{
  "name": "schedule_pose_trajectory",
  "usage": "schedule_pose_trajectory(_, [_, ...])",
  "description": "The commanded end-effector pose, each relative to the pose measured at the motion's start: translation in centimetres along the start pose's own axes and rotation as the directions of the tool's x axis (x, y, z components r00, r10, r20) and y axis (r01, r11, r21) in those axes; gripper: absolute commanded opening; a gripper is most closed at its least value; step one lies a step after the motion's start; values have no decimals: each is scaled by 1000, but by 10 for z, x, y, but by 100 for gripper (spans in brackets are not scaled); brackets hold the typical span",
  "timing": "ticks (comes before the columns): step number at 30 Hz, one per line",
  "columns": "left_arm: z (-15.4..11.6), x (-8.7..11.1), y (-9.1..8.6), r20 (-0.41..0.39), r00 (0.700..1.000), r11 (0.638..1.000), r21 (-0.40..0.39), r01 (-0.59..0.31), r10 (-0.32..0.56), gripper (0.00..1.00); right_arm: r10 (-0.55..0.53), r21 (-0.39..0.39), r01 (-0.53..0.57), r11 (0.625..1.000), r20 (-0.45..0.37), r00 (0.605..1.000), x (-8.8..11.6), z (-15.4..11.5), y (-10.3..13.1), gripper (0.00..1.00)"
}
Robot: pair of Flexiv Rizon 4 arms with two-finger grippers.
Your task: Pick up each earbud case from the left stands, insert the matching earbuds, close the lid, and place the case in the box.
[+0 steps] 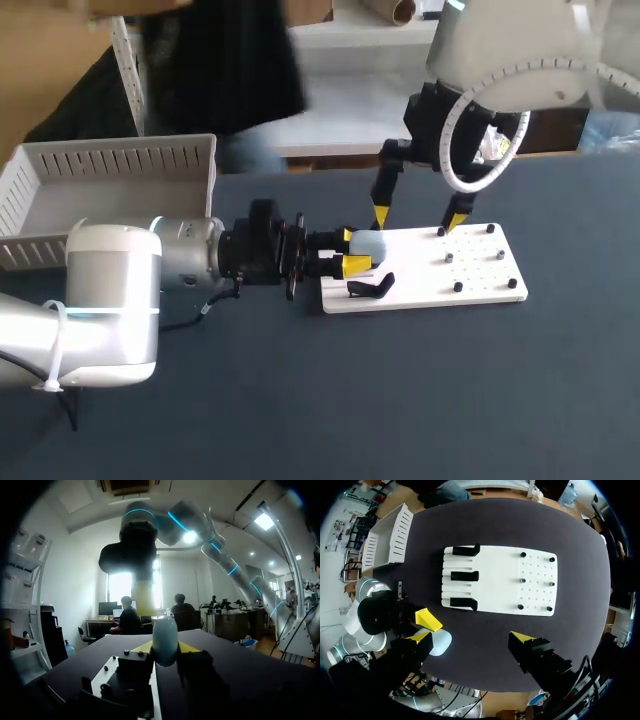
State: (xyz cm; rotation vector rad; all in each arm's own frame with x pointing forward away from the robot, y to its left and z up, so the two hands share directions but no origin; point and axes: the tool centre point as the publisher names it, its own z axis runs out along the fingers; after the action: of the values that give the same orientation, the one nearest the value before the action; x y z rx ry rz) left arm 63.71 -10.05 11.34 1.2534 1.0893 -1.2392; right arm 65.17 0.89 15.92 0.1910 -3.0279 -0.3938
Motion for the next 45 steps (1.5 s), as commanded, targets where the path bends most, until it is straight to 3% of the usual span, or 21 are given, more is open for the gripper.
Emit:
schedule_pose_trajectory(1, [0, 0, 1, 1, 1000, 1000, 1, -1, 1, 0, -5, -29, 7, 1000, 69, 998, 8, -15, -1, 100])
schedule_pose_trajectory(6, [0, 0, 1, 1, 1000, 1000, 1, -1, 1, 0, -28, -113, 49, 992, 179, 983, 11, -46, 0, 100])
schedule_pose_trajectory(12, [-51, -28, 7, -53, 997, 988, -134, -71, 65, 0, -43, -209, 98, 973, 254, 966, 23, -74, -10, 100])
schedule_pose_trajectory(17, [-113, -61, 9, -149, 982, 947, -284, -152, 113, 0, -43, -209, 98, 973, 254, 966, 23, -74, -10, 100])
schedule_pose_trajectory(24, [-183, -83, 20, -215, 972, 857, -480, -188, 94, 0, -43, -209, 98, 973, 254, 966, 23, -74, -10, 100])
schedule_pose_trajectory(32, [-245, -92, 47, -291, 957, 764, -617, -190, 2, 0, -43, -209, 98, 973, 254, 966, 23, -74, -10, 100])
schedule_pose_trajectory(37, [-277, -94, 74, -346, 937, 734, -650, -198, -54, 0, -43, -209, 98, 973, 254, 966, 23, -74, -10, 100])
schedule_pose_trajectory(40, [-296, -86, 93, -347, 933, 724, -667, -174, -95, 0, -43, -209, 98, 973, 254, 966, 23, -74, -10, 100])
schedule_pose_trajectory(45, [-324, -58, 127, -330, 923, 720, -687, -91, -198, 0, -43, -209, 98, 973, 254, 966, 23, -74, -10, 100])
